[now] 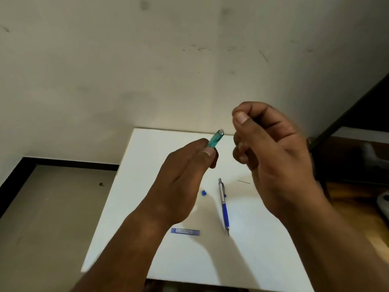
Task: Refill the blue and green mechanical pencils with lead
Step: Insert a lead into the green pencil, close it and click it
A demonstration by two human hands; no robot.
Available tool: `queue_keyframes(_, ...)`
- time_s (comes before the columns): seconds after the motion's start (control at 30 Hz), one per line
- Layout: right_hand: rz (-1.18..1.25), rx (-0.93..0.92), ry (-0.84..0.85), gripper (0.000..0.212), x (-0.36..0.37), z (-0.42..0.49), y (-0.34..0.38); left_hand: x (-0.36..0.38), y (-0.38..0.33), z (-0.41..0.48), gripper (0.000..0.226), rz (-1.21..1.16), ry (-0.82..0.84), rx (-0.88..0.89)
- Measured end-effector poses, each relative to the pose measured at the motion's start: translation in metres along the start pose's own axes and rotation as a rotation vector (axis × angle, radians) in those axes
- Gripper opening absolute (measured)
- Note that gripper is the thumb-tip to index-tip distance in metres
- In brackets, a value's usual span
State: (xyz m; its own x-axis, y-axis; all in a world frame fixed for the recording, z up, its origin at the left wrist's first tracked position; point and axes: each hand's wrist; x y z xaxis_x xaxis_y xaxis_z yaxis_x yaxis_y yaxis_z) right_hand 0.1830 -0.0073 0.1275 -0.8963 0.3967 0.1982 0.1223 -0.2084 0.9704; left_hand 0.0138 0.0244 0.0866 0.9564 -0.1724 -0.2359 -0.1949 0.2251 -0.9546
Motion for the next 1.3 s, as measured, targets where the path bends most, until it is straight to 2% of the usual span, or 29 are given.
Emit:
queue_keyframes(0.2,-0.058,-0.091,0.032,0.012,-0.001,-0.001,-0.001,0.004,-0.002,0.0,0.035,-0.017,-0.013,0.031)
queue_keyframes(0.33,-0.11,-0.066,0.002,0.01,0.0,-0.001,-0.004,0.005,-0.002,0.0,0.034,-0.024,-0.022,0.02)
queue_keyframes(0.63,-0.025,-0.043,0.047,0.013,0.002,-0.001,-0.005,0.004,-0.003,0.0,0.034,-0.032,-0.034,0.024)
queue_keyframes(0.87,-0.052,-0.034,0.041,0.008,0.001,0.0,-0.007,0.003,-0.008,-0.003,0.031,-0.015,-0.057,0.031)
queue_keyframes(1.0,-0.067,-0.009,0.036,0.014,0.001,-0.001,-0.008,0.002,-0.012,-0.004,0.032,0.002,-0.075,0.042)
queue_keyframes(1.3,-0.08,0.008,0.066,0.014,-0.001,0.001,-0.007,0.0,-0.013,-0.003,0.029,0.052,-0.084,0.081)
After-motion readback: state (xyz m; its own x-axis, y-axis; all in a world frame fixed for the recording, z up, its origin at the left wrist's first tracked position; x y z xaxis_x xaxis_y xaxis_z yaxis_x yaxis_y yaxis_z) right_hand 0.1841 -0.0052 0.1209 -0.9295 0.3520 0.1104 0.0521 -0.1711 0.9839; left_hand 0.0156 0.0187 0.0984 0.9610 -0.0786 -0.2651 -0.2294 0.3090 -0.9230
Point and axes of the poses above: each hand's wrist, its own z-axis towards the middle knuckle, its own x-axis out of the palm, y = z × x, and after that the axes turned 14 degrees about -y, right-handed
